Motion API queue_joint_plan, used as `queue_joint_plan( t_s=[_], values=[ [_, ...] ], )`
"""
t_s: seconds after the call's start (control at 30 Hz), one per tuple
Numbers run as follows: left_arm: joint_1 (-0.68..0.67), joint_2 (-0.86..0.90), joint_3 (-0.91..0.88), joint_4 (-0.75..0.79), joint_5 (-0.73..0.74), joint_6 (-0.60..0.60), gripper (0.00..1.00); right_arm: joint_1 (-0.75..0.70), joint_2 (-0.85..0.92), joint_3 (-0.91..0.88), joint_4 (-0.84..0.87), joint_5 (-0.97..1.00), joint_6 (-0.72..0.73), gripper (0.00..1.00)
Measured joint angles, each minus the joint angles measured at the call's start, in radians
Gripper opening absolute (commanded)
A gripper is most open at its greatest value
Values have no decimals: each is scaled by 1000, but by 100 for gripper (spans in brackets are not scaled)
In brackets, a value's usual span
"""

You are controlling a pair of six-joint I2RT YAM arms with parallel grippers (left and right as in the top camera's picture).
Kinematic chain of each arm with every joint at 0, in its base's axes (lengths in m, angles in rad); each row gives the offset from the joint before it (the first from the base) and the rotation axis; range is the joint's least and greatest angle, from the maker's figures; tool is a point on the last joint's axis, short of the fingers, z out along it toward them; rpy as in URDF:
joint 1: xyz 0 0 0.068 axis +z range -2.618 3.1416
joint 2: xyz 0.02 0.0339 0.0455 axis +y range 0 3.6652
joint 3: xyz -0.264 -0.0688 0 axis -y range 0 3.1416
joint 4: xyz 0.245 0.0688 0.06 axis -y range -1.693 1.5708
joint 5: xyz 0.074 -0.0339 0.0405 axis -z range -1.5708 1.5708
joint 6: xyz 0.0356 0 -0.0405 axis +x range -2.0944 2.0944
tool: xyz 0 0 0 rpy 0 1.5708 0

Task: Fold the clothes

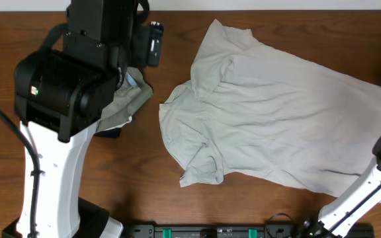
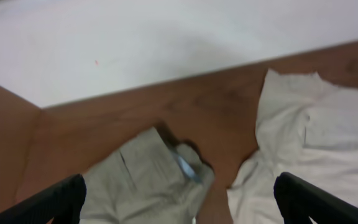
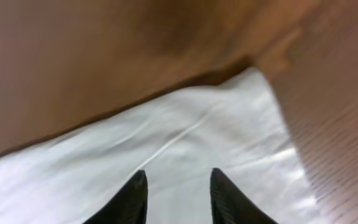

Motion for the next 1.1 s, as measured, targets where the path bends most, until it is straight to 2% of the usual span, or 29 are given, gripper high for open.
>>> queue_joint_plan(
  t_s=[0.07, 0.3, 0.47, 0.67, 0.9, 1.1],
  values=[
    [0, 12, 0, -29, 25, -8, 100, -6, -29, 13, -38, -86, -25, 33],
    [0, 146, 0, -145, 159, -22, 79, 40, -126, 16, -266, -231, -137, 38],
    [3, 251, -1, -212, 206, -18, 79, 111, -148, 16, -329, -262, -213, 40],
    [32, 267, -2, -220, 225, -19, 79, 208, -211, 16, -359, -276, -285, 43],
    [39, 266, -2, -224, 228, -24, 79, 392, -473, 17, -408, -192, -306, 47],
    [39, 264, -2, -224, 229, -33, 80, 545, -689, 23, -485, 6, -214, 48]
  ],
)
